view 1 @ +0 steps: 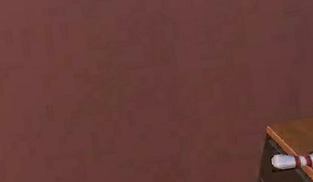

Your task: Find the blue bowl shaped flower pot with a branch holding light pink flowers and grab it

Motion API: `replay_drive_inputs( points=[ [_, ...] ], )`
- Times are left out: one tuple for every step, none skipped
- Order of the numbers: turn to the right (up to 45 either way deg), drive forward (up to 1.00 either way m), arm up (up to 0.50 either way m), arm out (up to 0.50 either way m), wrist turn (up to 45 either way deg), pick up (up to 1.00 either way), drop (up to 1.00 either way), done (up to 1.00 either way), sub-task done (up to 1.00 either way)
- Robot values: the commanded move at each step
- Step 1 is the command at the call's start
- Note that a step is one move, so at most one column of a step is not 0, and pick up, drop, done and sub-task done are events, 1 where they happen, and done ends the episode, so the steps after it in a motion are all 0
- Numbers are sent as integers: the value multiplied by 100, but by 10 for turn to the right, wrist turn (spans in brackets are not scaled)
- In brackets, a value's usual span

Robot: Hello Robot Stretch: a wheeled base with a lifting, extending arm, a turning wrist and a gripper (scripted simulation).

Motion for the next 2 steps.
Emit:
replay_drive_inputs(
  points=[
    [-300, 0, 0, 0, 0, 0, 0, 0, 0],
    [0, 0, 50, 0, 0, 0, 0, 0, 0]
  ],
)
